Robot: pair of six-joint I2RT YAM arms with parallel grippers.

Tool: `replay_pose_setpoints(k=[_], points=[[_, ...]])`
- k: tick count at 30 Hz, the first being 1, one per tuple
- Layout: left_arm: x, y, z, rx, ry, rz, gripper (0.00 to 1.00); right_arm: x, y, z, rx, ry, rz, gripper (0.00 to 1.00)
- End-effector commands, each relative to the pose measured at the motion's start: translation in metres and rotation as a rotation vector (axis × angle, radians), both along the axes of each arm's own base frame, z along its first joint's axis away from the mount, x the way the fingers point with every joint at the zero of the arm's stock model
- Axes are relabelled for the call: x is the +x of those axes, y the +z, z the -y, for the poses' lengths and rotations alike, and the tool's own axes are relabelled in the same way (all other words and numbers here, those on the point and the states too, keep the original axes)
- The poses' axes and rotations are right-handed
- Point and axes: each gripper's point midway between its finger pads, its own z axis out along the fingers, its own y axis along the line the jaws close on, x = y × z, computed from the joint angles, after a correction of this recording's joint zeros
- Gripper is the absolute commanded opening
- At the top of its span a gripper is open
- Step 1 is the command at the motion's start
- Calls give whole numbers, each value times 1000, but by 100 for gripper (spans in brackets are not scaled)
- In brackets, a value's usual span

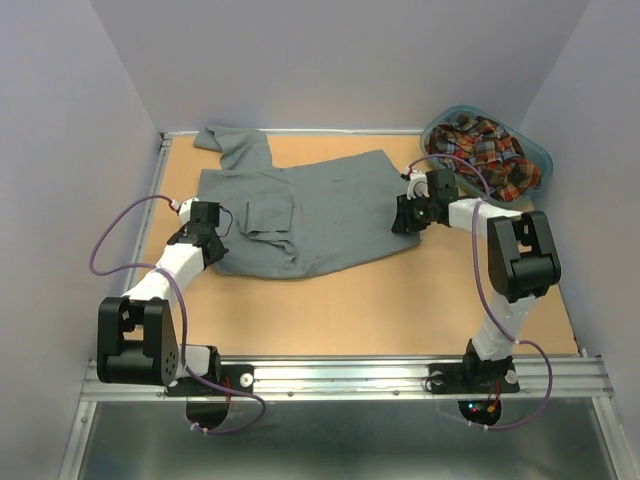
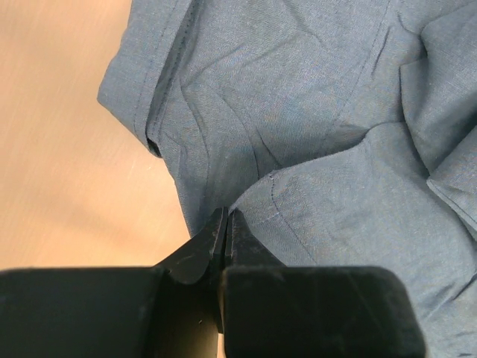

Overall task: Fold and stack the long sleeve shirts
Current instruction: Fold the shirt

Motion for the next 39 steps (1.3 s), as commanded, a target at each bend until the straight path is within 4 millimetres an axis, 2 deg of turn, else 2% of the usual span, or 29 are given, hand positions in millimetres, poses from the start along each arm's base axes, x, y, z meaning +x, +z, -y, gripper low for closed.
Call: replay_pose_setpoints(k=[1, 4, 7, 13, 17, 19, 23, 30, 33, 39], points=[[10, 18, -7, 30, 16, 59, 8, -8, 11, -7, 41, 42, 12, 32], [10, 20, -7, 29, 17, 68, 8, -10, 9, -7, 38, 42, 5, 31], [10, 21, -8, 29, 19, 72, 8, -9, 9, -4, 22, 36, 12, 15], [9, 22, -8, 30, 24, 76, 8, 1, 27, 3, -11, 1, 75, 1], [7, 22, -9, 29, 33, 75, 8, 10, 42, 13, -50, -51, 131, 1], [7, 22, -11, 30, 38, 74, 8, 12, 44, 17, -67, -80, 141, 1], [6, 24, -13, 35, 54, 83, 8, 11, 39, 24, -91, -119, 132, 0], [4, 23, -15, 35, 68, 74, 8, 13, 31, 48, -169, -269, 132, 0], [7, 23, -15, 24, 73, 81, 8, 20, 34, 50, -159, -306, 153, 1], [19, 28, -4, -41, 56, 119, 8, 40, 51, 47, -141, -308, 222, 1]])
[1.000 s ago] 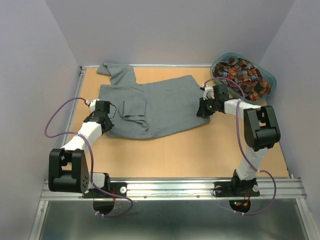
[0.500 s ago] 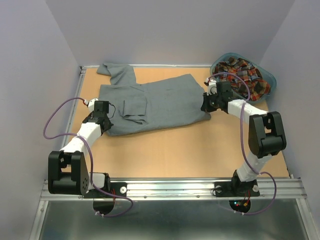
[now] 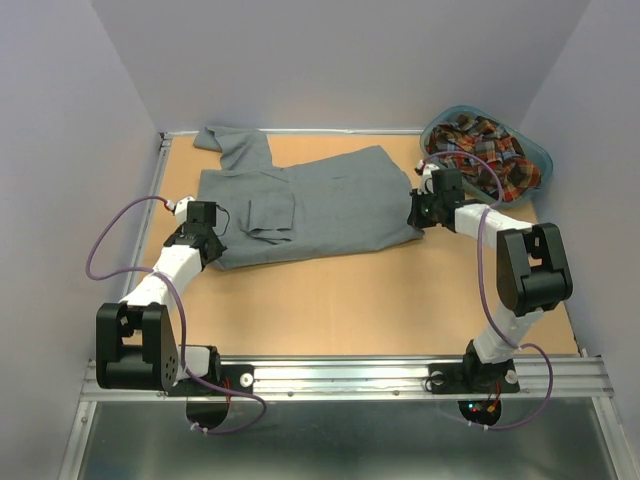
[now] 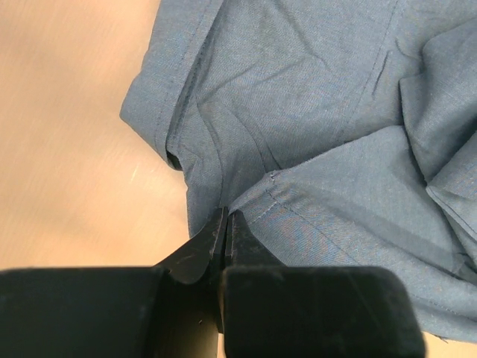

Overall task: Fold and stack the long sleeve shirts
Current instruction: Fold the shirt

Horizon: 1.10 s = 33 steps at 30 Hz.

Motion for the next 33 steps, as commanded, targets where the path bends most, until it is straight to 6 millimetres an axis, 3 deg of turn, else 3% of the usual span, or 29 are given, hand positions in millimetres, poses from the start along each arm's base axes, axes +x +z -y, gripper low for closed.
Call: replay_pose_setpoints(k=[1, 7, 16, 21, 26, 30, 33], points=[[18, 20, 1, -24, 18, 80, 8, 31, 36, 2, -6, -33, 147, 1], [17, 17, -3, -9, 31, 70, 9, 46, 47, -3, 3, -2, 182, 4], [0, 8, -7, 7, 51, 37, 12, 63, 44, -13, 27, 26, 181, 9], [-2, 6, -9, 12, 61, 29, 13, 68, 23, -12, -4, 50, 155, 11], [-3, 8, -13, 29, 82, 30, 23, 70, 9, -1, -51, 12, 138, 15], [1, 16, -16, 37, 99, 66, 27, 78, 21, 5, -74, -31, 171, 18], [4, 20, -15, 30, 98, 86, 27, 91, 44, 8, -76, -63, 225, 18]])
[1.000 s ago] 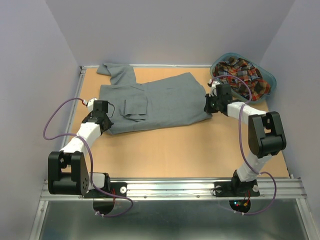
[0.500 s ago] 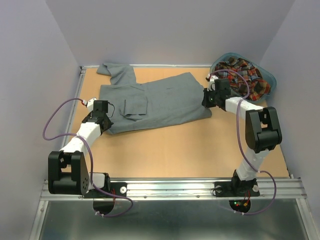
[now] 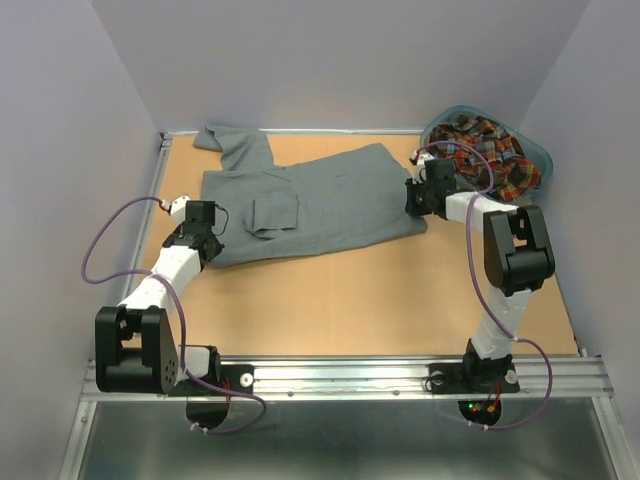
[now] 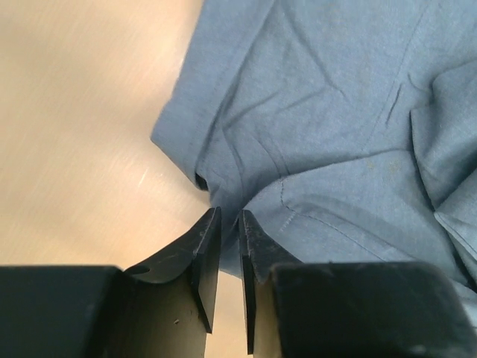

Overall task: Fold and stack the long sleeve shirts
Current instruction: Fold the shirt

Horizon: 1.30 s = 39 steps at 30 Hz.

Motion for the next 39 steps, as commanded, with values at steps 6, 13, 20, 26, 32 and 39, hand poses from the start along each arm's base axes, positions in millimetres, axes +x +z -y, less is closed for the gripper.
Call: replay_pose_setpoints(k=[6, 13, 20, 26, 32, 39], points=[[1, 15, -6, 11, 28, 62, 32, 58, 76, -6, 24, -21, 226, 18], [18, 43, 15, -52, -93, 187, 72, 48, 71, -14, 75, -19, 196, 54], [56, 82, 87, -146, -331, 310, 99, 18, 122, -23, 149, -30, 266, 92], [88, 58, 113, -112, -349, 214, 99, -30, 129, -36, 226, -27, 246, 99], [115, 40, 132, -75, -347, 159, 83, -67, 114, -54, 273, -11, 189, 100], [130, 19, 152, -47, -348, 105, 44, -90, 98, -70, 278, 22, 144, 100]])
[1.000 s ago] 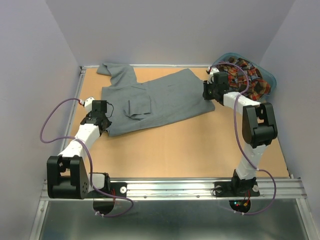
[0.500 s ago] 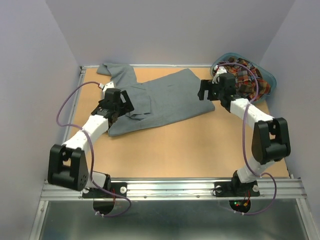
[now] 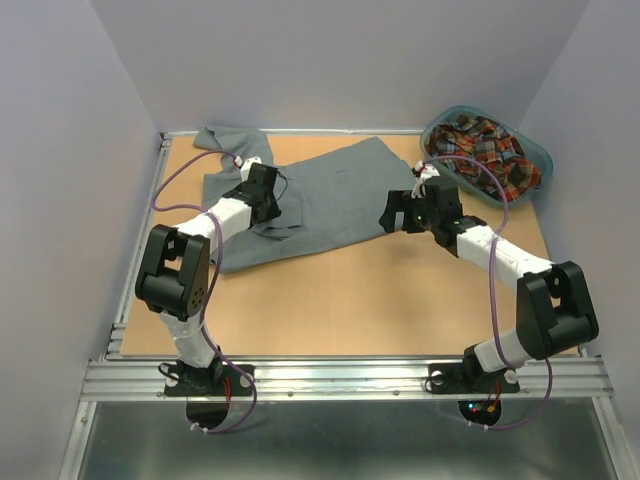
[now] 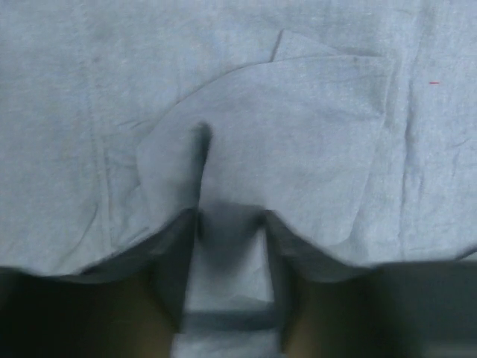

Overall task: Fold and stack the long sleeve shirts
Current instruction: Fold the shirt

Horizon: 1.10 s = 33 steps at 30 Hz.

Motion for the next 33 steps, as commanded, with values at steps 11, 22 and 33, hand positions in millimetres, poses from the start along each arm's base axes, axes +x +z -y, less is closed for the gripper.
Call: replay_pose_setpoints(k=[11, 22, 33], points=[[55, 103, -33, 232, 166, 264, 0, -10, 5, -3, 2, 1, 32, 100], [70, 113, -87, 296, 408, 303, 1, -11, 6, 1, -22, -8, 47, 100], [91, 141, -98, 342, 421, 385, 13, -12, 4, 4, -38, -12, 49, 100]])
